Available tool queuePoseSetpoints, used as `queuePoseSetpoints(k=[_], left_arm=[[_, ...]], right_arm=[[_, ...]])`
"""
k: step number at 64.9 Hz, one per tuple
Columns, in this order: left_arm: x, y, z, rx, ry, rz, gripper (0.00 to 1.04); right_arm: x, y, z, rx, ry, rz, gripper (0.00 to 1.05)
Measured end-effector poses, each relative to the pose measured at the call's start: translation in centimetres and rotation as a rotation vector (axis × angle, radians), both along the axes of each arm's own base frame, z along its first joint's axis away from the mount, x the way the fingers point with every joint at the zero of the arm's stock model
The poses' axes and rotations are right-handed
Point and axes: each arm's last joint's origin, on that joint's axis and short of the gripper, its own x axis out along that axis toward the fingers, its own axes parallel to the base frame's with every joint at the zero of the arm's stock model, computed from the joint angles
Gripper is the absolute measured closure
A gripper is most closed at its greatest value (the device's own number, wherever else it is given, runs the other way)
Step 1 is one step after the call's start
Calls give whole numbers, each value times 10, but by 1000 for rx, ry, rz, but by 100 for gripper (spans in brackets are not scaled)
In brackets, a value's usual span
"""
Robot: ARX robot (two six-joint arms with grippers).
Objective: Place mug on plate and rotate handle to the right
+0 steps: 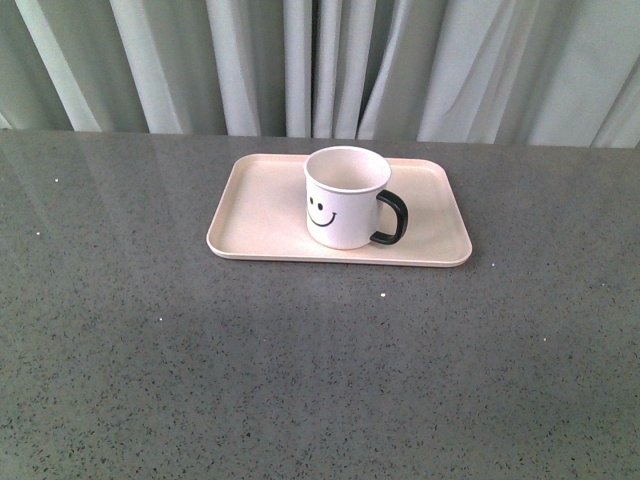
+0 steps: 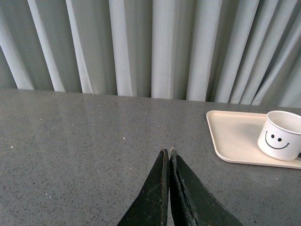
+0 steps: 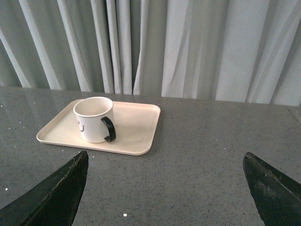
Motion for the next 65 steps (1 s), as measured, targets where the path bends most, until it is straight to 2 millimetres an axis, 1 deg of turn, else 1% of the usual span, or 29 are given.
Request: queuePoseSetpoints(k=[2,12,14,26,30,36,37,38,40,41,42,43,44,45,46,48,49,50,51,54,55,56,58,59,60,61,64,65], left_arm=[[0,0,0,0,0,0,87],[0,0,0,0,0,0,60],[0,0,0,0,0,0,53],[0,0,0,0,0,0,21],[0,0,0,0,0,0,8],[0,0,0,1,-1,0,10],[0,0,0,1,-1,0,9],[0,0,0,1,-1,0,9],[0,0,0,1,-1,2,9],[0,0,0,1,-1,1,9],[0,0,0,1,-1,0,9],[0,0,0,1,-1,0,9],[0,0,0,1,-1,-1,9],[0,0,0,2,-1,-1,9],[0,0,0,1,-1,0,9],[0,0,0,1,-1,0,9],[0,0,0,1,-1,0,9],[0,0,0,1,-1,0,9],[0,0,0,1,-1,0,9],[0,0,0,1,-1,0,9],[0,0,0,1,-1,0,9],[0,0,0,1,-1,0,9],[0,0,0,1,-1,0,9],[0,0,0,1,-1,0,9],[0,0,0,1,-1,0,9],[0,0,0,1,-1,0,9],[0,0,0,1,-1,0,9],[0,0,0,1,-1,0,9]], right_arm=[[0,0,0,0,0,0,9],[0,0,0,0,0,0,9],[0,0,0,0,0,0,9],[0,0,0,0,0,0,9],[0,0,0,0,0,0,9],[0,0,0,0,0,0,9],[0,0,-1,-6,25,23,9],[1,0,-1,-18,60,48,9],[2,0,0,-42,240,168,9],[2,-1,1,-50,283,198,9],[5,-1,3,-46,374,257,9],[9,-2,8,-34,436,293,9],[11,-1,9,-30,466,335,9],[18,-2,12,-25,497,373,9],[21,-2,15,-21,506,385,9],[38,-4,27,-49,504,406,9],[43,-5,30,-58,497,405,9],[53,-7,37,-70,482,402,9],[58,-7,41,-78,474,398,9],[89,-11,59,-119,434,372,9],[104,-13,64,-138,428,360,9],[114,-13,68,-147,427,355,9],[135,-12,71,-164,430,350,9],[141,-11,72,-167,433,348,9],[151,-10,73,-173,440,345,9],[156,-9,73,-175,444,343,9],[182,-4,72,-177,473,352,9],[187,-3,72,-176,482,353,9]])
